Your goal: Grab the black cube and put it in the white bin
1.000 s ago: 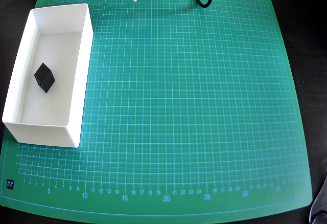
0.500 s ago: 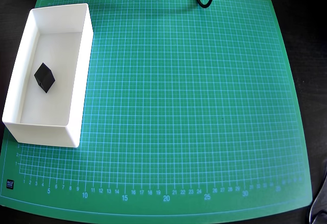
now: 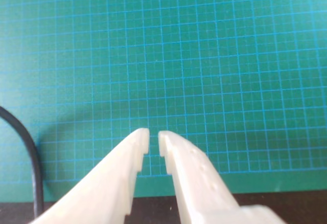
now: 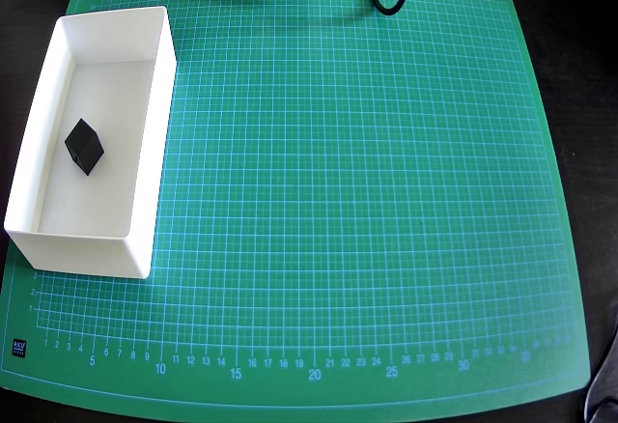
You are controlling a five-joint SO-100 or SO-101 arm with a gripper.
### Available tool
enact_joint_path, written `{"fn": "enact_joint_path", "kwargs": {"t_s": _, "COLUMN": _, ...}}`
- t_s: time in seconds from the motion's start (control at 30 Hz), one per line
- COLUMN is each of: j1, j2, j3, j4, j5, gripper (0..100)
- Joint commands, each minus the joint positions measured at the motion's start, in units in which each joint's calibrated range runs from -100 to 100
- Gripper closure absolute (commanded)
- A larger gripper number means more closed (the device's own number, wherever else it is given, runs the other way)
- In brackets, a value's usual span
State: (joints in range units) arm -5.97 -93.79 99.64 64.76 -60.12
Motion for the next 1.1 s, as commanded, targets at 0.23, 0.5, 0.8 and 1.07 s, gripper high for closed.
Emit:
{"fn": "enact_joint_path", "kwargs": {"t_s": 0.23, "j1": 0.11, "j2": 0.36, "j3": 0.18, "j4": 0.13, "j5": 0.29, "gripper": 99}}
{"fn": "enact_joint_path", "kwargs": {"t_s": 0.5, "j1": 0.20, "j2": 0.44, "j3": 0.18, "j4": 0.21, "j5": 0.29, "gripper": 99}}
{"fn": "enact_joint_path", "kwargs": {"t_s": 0.8, "j1": 0.28, "j2": 0.44, "j3": 0.18, "j4": 0.21, "j5": 0.24, "gripper": 99}}
{"fn": "enact_joint_path", "kwargs": {"t_s": 1.07, "j1": 0.28, "j2": 0.44, "j3": 0.18, "j4": 0.21, "j5": 0.24, "gripper": 99}}
